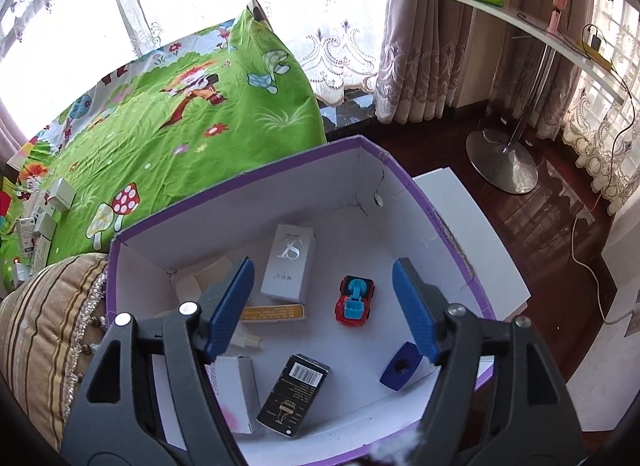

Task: Organize rigid objects
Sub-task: 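Open both grippers to drop the toy car and holder inside, then move both grippers back over the remaining boxes on the cushion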

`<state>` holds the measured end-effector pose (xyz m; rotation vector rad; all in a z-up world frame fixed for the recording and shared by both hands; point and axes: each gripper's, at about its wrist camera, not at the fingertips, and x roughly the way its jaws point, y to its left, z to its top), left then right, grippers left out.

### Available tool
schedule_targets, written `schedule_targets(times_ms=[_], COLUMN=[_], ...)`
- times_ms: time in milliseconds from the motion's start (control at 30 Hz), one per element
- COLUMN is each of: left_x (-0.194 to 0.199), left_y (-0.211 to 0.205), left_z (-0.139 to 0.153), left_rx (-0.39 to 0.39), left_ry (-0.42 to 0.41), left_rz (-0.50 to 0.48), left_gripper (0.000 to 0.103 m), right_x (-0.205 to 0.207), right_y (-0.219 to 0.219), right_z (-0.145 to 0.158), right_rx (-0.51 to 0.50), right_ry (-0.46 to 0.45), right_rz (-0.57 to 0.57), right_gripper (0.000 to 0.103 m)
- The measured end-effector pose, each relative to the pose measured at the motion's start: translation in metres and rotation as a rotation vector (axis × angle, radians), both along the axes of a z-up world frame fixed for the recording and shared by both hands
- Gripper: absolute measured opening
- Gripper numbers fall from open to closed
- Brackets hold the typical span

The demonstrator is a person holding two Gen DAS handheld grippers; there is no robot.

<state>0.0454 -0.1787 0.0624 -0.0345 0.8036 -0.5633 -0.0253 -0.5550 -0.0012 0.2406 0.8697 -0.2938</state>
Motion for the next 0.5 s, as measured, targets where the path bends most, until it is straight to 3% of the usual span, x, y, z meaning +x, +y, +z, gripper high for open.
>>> schedule_targets(times_ms=[100,200,367,500], left_x=[-0.007,-0.010,-0.016,-0.020], left_y=[0.023,0.054,0.113,0.153], left_z=[0.004,0.004,-0.003,-0.007], left_rx=[0.003,-0.008,-0.053,-0.062], left_ry=[-0.026,-0.014,0.012,0.025], left_rz=[0.027,0.065,0.145,0.234], left_gripper=[0.076,0.076,0.076,0.076], right_x=[0.002,0.005,0.013,0.021], right_y=[0.017,0.042,0.085,0.116], right_z=[0.024,0.048,0.077,0.087], right_rx=[-0.010,-0.085,-0.182,-0.185], right_ry=[-0.068,-0.118,-0.160,-0.200], right_rz=[0.016,0.016,0.066,0.124], right_gripper=[0.083,0.094,0.098,0.099])
